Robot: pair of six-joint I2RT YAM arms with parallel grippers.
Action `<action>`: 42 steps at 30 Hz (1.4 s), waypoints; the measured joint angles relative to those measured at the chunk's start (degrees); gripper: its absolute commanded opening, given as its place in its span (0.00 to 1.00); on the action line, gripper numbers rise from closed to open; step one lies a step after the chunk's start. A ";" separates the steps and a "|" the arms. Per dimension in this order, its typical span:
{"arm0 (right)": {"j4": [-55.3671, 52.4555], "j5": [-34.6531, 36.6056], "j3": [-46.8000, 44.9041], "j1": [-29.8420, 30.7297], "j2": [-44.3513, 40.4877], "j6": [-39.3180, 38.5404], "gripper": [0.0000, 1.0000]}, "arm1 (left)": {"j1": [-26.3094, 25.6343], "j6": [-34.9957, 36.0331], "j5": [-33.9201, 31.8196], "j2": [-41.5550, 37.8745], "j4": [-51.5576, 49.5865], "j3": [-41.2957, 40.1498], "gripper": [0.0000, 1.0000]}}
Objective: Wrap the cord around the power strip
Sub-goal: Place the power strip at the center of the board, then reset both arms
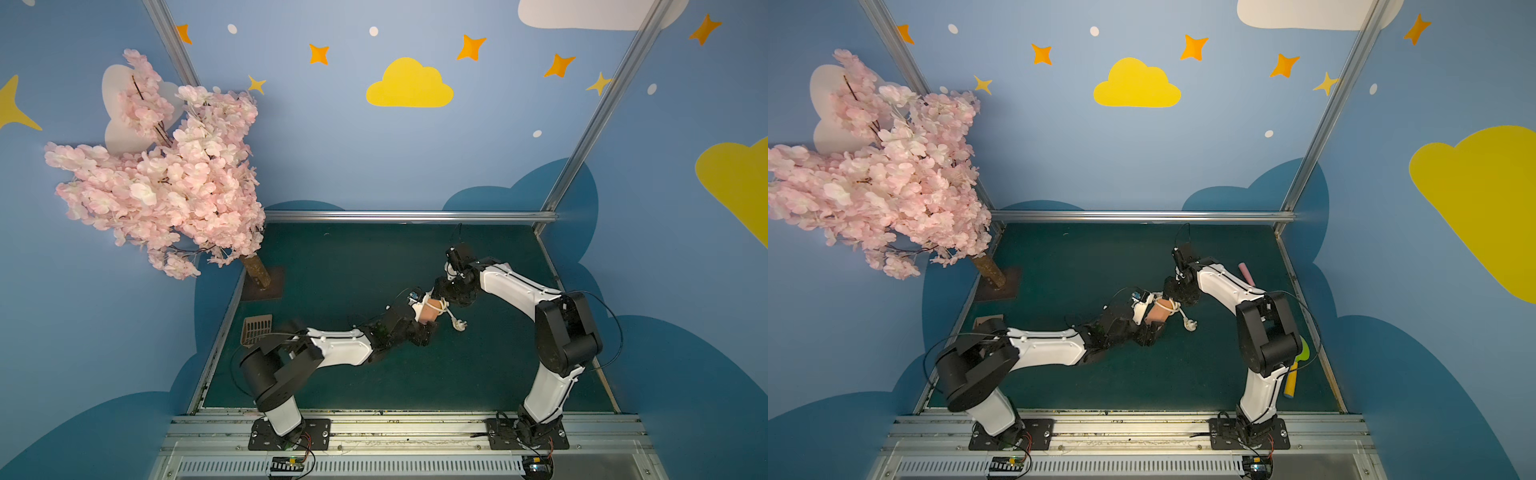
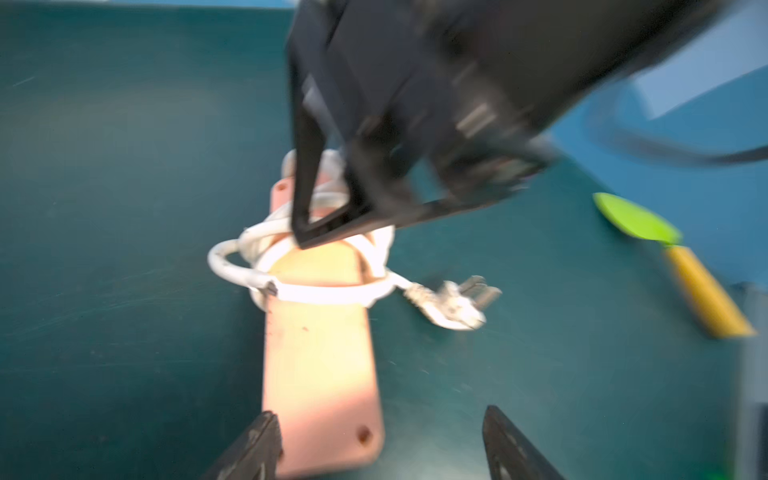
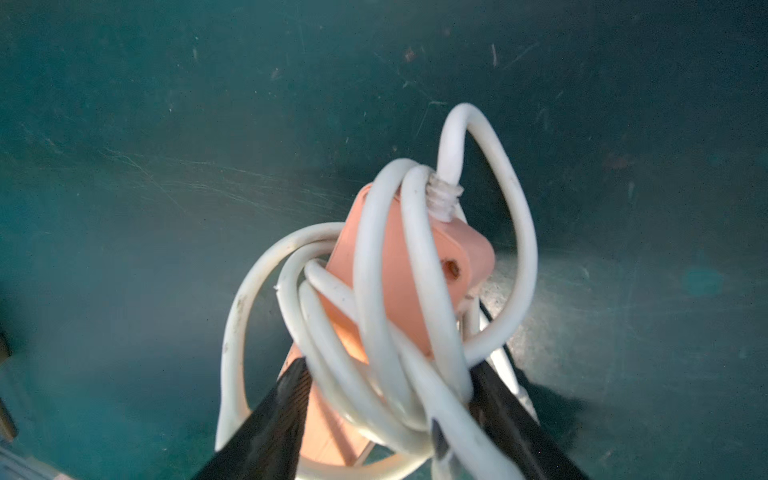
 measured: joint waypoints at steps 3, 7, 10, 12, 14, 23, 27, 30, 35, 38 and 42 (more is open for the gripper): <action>0.39 1.03 -1.60 -0.02 -0.22 -2.27 0.77 | 0.83 -0.55 2.43 -7.21 -3.65 -2.10 0.77; -0.74 2.78 -1.57 -0.04 -1.75 -4.37 0.83 | 3.96 -0.57 3.13 -12.96 -8.02 -4.94 0.77; -3.04 3.56 -0.44 -0.04 -2.73 -5.31 0.87 | 6.32 -0.55 3.15 -15.37 -10.34 -6.78 0.77; -4.09 3.80 0.42 -0.07 -3.43 -5.88 0.88 | 8.00 -0.37 3.10 -17.27 -12.66 -7.48 0.77; -4.48 3.69 0.48 -0.22 -5.09 -6.36 0.88 | 9.57 -0.13 2.64 -19.76 -14.62 -7.82 0.77; -4.76 5.05 0.35 -2.89 -16.13 -7.74 0.88 | 21.59 2.95 -4.39 -33.68 -15.30 -13.14 0.78; -0.79 9.79 -4.92 -5.03 -21.49 -8.94 0.88 | 26.23 5.22 -11.76 -36.35 -14.01 -16.20 0.83; 7.43 15.74 -15.98 -6.62 -30.12 -11.72 0.90 | 27.82 8.85 -18.60 -37.22 -13.70 -17.97 0.84; 29.53 23.21 -35.50 -12.37 -37.92 -19.45 0.90 | 35.36 15.10 -30.03 -34.40 -7.17 -20.57 0.85; 34.99 26.40 -37.92 -16.63 -33.46 -21.64 0.90 | 41.99 16.22 -31.74 -30.64 -2.93 -22.36 0.85; 43.95 27.45 -40.09 -19.39 -29.62 -22.80 0.90 | 50.10 15.08 -27.17 -24.87 3.63 -24.87 0.86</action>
